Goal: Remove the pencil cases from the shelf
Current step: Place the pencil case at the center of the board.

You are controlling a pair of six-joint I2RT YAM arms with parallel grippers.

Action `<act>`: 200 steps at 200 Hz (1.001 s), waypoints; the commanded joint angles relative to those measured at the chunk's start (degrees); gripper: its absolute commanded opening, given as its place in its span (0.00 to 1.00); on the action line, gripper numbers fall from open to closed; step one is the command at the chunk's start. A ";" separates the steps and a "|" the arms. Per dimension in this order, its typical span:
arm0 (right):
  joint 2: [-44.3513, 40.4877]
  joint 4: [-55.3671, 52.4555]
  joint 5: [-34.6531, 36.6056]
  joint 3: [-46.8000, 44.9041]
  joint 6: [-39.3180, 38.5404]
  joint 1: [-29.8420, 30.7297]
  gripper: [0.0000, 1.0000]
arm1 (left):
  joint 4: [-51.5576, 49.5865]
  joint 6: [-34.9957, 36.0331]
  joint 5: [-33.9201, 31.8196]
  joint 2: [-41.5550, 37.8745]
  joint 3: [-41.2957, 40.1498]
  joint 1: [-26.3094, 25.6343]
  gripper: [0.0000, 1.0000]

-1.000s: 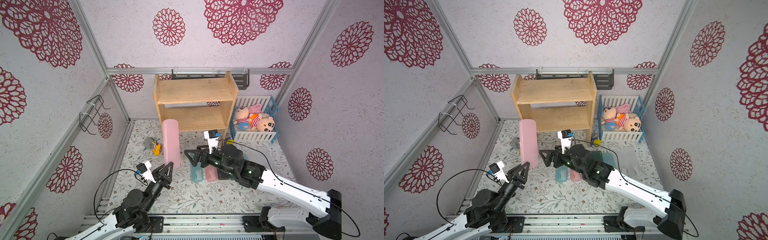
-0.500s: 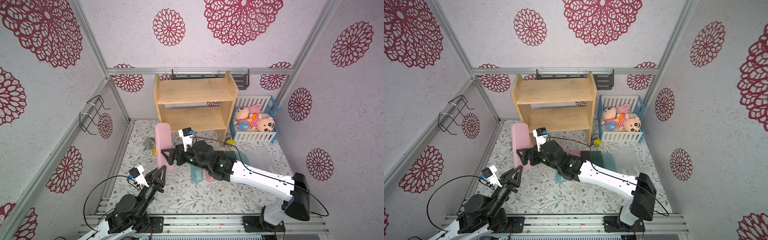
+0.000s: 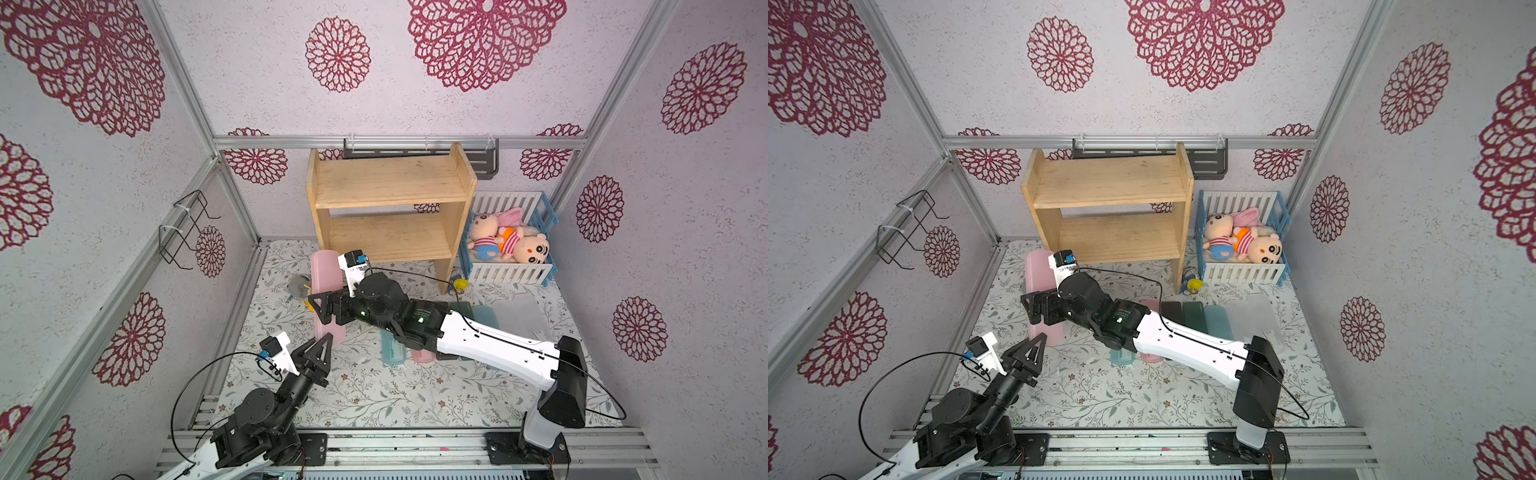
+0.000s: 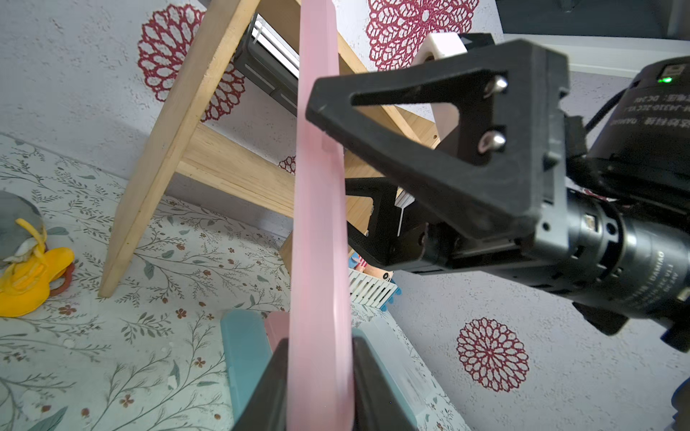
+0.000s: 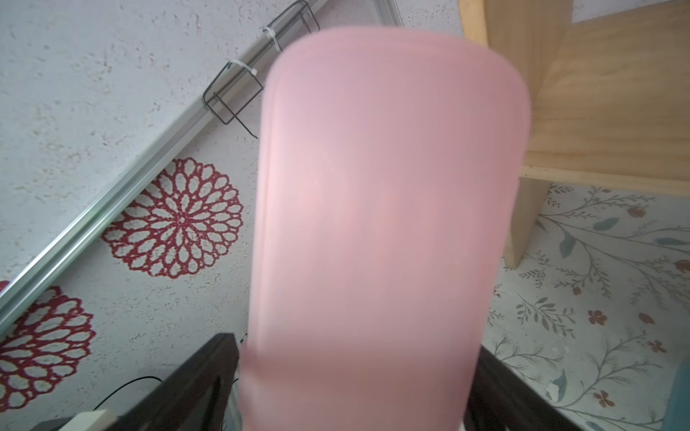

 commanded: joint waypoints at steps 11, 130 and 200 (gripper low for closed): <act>1.87 -3.92 2.88 4.80 -1.22 0.50 0.77 | -0.31 0.14 0.43 0.68 0.26 -0.55 0.00; -5.37 -4.09 6.13 -15.71 4.44 -5.81 0.72 | -15.83 1.13 -21.76 4.26 8.21 -0.57 0.97; 7.07 -1.67 1.51 -11.55 6.96 -8.12 0.75 | -11.39 9.85 -26.91 9.25 8.82 -0.41 0.97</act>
